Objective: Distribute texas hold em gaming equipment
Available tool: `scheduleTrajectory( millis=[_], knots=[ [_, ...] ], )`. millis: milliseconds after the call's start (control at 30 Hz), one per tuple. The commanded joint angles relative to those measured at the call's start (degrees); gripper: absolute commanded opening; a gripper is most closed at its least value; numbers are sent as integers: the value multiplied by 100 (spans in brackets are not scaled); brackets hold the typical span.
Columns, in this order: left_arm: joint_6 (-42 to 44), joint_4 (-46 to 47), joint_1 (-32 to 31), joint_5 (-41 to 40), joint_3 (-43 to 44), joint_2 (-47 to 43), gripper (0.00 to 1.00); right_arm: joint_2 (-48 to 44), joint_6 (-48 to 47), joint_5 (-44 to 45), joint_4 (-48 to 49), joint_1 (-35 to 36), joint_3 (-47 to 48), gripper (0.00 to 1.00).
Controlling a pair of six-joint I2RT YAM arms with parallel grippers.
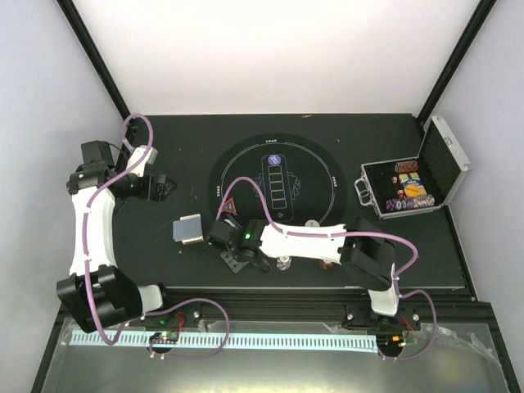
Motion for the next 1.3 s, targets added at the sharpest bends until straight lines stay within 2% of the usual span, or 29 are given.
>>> scheduleTrajectory(
  millis=[0, 133, 267, 567, 833, 1000, 1267],
  knots=[
    [53, -102, 29, -86, 285, -151, 99, 32, -38, 117, -66, -11, 128, 31],
    [52, -99, 31, -98, 318, -145, 99, -106, -53, 123, -69, -18, 184, 12],
    [43, -102, 31, -119, 354, -145, 99, -320, -48, 23, -75, -167, 250, 5],
    [-11, -126, 32, -199, 457, -126, 99, -326, -382, 60, -282, -1002, 937, 2],
    [-15, -172, 31, -172, 470, -137, 99, 963, -792, 144, -411, -1824, 2111, 2],
    [-4, -176, 31, -155, 488, -144, 99, 1828, -883, 127, -561, -2048, 2795, 2],
    [2, -182, 31, -55, 532, -145, 99, 2540, -841, 47, -480, -2064, 2947, 2]
  ],
)
